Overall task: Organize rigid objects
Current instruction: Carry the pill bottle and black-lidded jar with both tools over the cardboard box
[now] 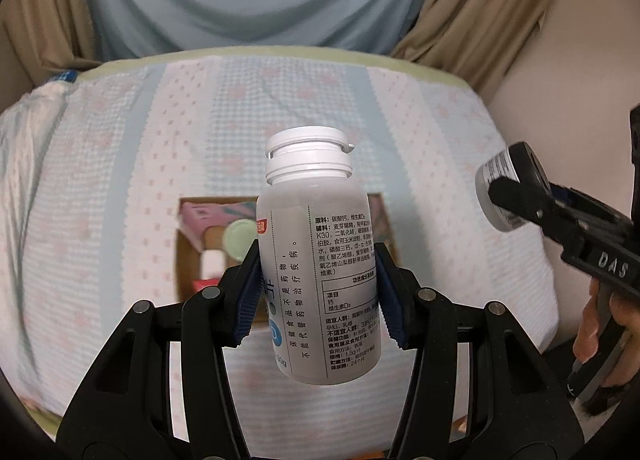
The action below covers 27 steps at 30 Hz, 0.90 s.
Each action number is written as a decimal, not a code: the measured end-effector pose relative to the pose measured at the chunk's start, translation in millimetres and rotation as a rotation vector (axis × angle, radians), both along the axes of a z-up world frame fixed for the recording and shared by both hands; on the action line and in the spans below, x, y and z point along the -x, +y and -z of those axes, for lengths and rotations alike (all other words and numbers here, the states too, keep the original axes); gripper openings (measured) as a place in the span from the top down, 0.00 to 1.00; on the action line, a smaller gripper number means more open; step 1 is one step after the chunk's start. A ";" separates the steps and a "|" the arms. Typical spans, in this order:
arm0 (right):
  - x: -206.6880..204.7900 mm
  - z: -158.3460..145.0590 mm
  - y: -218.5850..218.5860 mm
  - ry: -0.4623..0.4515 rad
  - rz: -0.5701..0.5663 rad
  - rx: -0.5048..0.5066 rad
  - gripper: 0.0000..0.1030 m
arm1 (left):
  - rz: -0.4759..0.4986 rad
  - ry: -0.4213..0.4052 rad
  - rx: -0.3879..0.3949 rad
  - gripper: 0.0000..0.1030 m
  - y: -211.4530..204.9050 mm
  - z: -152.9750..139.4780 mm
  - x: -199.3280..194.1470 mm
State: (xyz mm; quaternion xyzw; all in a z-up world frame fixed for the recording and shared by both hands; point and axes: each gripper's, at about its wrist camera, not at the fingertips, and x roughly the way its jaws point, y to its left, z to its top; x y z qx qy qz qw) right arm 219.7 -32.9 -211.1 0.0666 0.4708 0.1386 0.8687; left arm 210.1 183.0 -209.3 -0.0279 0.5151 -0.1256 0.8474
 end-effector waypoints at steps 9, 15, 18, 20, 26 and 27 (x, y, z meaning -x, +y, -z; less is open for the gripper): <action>-19.4 55.5 37.3 0.164 0.143 -0.026 0.49 | 0.043 0.085 -0.022 0.53 32.7 52.7 -19.8; -44.3 98.9 46.2 0.247 0.151 0.009 0.49 | 0.068 0.148 -0.053 0.53 26.7 97.5 -37.7; -57.8 121.4 44.1 0.282 0.157 0.021 0.49 | 0.076 0.182 -0.071 0.53 24.4 121.6 -47.3; -68.8 138.7 43.8 0.295 0.155 0.038 0.49 | 0.083 0.197 -0.100 0.53 22.0 139.0 -54.1; -93.2 188.1 40.7 0.340 0.172 0.053 0.49 | 0.122 0.283 -0.169 0.53 8.4 197.4 -75.0; -94.9 195.9 38.4 0.352 0.178 0.052 0.49 | 0.125 0.295 -0.173 0.53 6.5 204.2 -77.1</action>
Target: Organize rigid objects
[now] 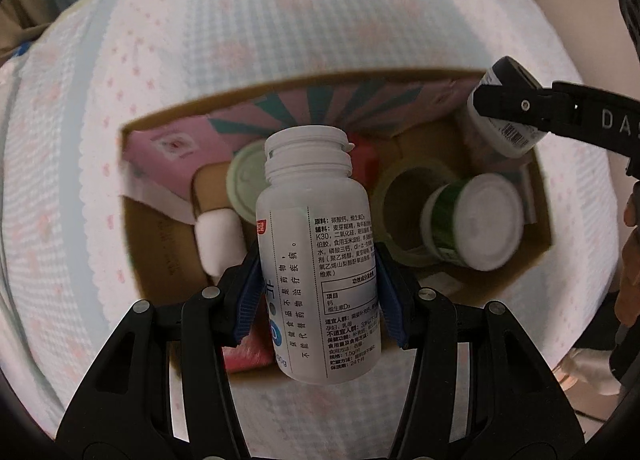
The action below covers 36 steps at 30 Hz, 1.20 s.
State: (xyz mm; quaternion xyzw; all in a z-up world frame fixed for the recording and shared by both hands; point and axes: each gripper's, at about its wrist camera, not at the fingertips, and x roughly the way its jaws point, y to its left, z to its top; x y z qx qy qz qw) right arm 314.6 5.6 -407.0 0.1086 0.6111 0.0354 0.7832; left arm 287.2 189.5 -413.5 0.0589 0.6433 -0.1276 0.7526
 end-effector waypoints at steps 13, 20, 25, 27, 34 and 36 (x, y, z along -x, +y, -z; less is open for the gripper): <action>-6.6 34.6 -14.7 0.119 0.005 -0.150 0.07 | 0.054 -0.037 -0.054 0.00 -20.3 2.5 -5.1; 12.6 12.4 -21.6 0.062 -0.016 -0.107 0.00 | 0.051 -0.047 -0.062 0.00 -17.8 -7.2 6.7; 20.0 4.0 -23.4 0.047 0.006 -0.104 0.00 | 0.035 -0.069 -0.065 0.00 -13.6 -20.2 16.1; 24.5 -2.1 -22.0 0.033 0.011 -0.102 0.00 | 0.028 -0.084 -0.057 0.00 -9.2 -28.6 19.9; 48.2 -38.5 -18.5 -0.023 0.024 -0.084 0.00 | -0.002 -0.168 -0.030 0.00 2.9 -78.0 51.9; 59.7 -57.0 -18.3 -0.046 0.024 -0.079 0.00 | -0.003 -0.192 -0.022 0.00 6.5 -93.7 63.3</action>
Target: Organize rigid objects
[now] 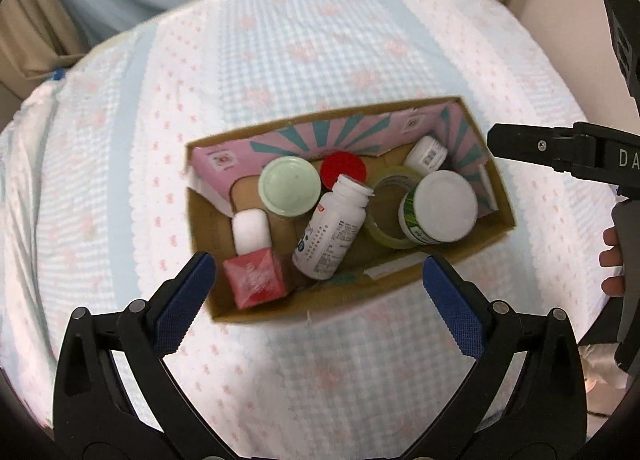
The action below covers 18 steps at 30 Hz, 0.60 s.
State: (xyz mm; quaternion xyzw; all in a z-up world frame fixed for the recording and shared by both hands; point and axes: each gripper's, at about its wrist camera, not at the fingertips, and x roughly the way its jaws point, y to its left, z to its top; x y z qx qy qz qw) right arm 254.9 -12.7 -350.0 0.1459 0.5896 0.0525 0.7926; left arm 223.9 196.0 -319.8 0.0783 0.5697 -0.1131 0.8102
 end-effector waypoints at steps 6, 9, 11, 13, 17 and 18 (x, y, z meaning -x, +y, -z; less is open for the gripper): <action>32.1 -66.0 -0.1 -0.083 -0.001 0.041 0.00 | -0.039 -0.072 0.006 0.00 12.7 -61.3 23.8; 50.2 -106.8 -6.1 -0.147 0.012 0.044 0.00 | -0.052 -0.149 0.037 0.00 13.0 -111.0 37.7; 63.1 -134.2 -10.5 -0.192 0.021 0.057 0.00 | -0.061 -0.218 0.040 0.00 10.9 -146.9 45.7; 78.5 -169.4 -14.2 -0.251 0.019 0.098 0.00 | -0.081 -0.297 0.053 0.00 9.2 -183.8 58.3; 109.7 -224.9 -21.1 -0.370 0.004 0.179 0.00 | -0.114 -0.417 0.103 0.00 4.9 -236.4 87.2; 118.7 -238.0 -24.1 -0.399 0.000 0.191 0.00 | -0.128 -0.451 0.120 0.00 3.0 -250.2 97.2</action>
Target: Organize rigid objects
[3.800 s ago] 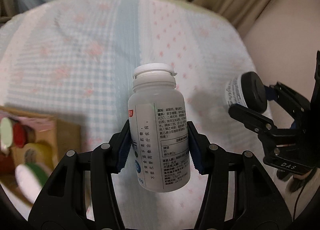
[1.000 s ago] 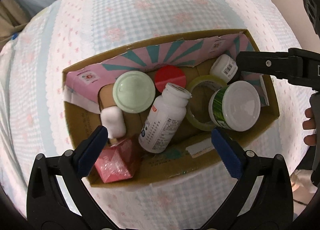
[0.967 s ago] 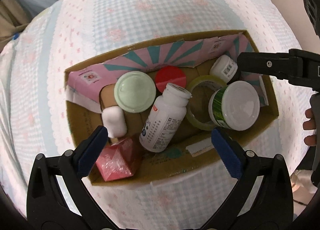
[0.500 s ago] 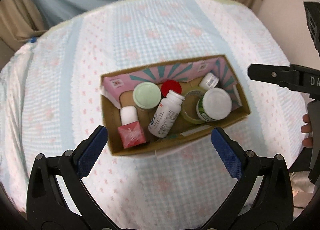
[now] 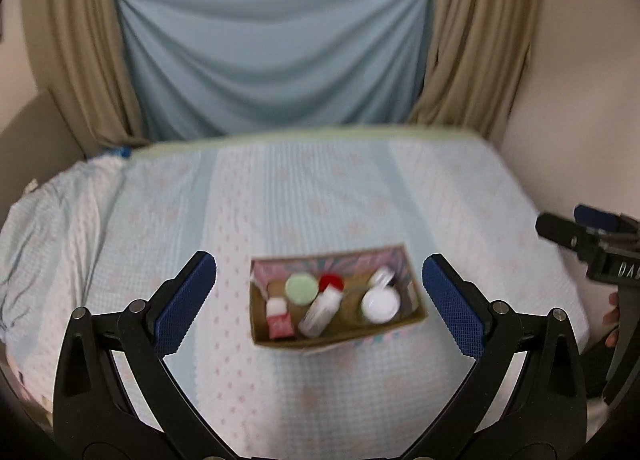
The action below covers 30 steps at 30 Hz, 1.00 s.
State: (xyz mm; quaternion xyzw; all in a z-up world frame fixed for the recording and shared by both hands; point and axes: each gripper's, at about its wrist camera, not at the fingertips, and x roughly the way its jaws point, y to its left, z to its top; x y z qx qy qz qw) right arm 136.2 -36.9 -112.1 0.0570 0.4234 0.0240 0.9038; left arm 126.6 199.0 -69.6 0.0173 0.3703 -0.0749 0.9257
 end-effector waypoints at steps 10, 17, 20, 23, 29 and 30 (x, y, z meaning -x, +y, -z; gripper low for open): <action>61.4 -53.5 -25.3 -0.165 0.002 0.091 0.00 | -0.060 -0.184 0.031 0.00 -33.1 -50.3 67.4; 77.5 -52.8 -45.3 -0.196 0.014 0.093 0.00 | -0.080 -0.220 0.011 0.00 -54.0 -51.5 87.8; 76.9 -52.8 -53.1 -0.200 0.019 0.090 0.00 | -0.085 -0.221 0.001 0.00 -59.7 -50.9 89.8; 78.1 -54.9 -58.2 -0.207 0.021 0.092 0.00 | -0.086 -0.221 0.001 0.00 -61.5 -50.9 89.5; 80.6 -57.9 -61.5 -0.222 0.021 0.098 0.00 | -0.089 -0.232 -0.008 0.00 -69.8 -53.0 92.5; 81.1 -57.9 -61.9 -0.223 0.022 0.098 0.00 | -0.091 -0.233 -0.010 0.00 -71.0 -53.1 92.4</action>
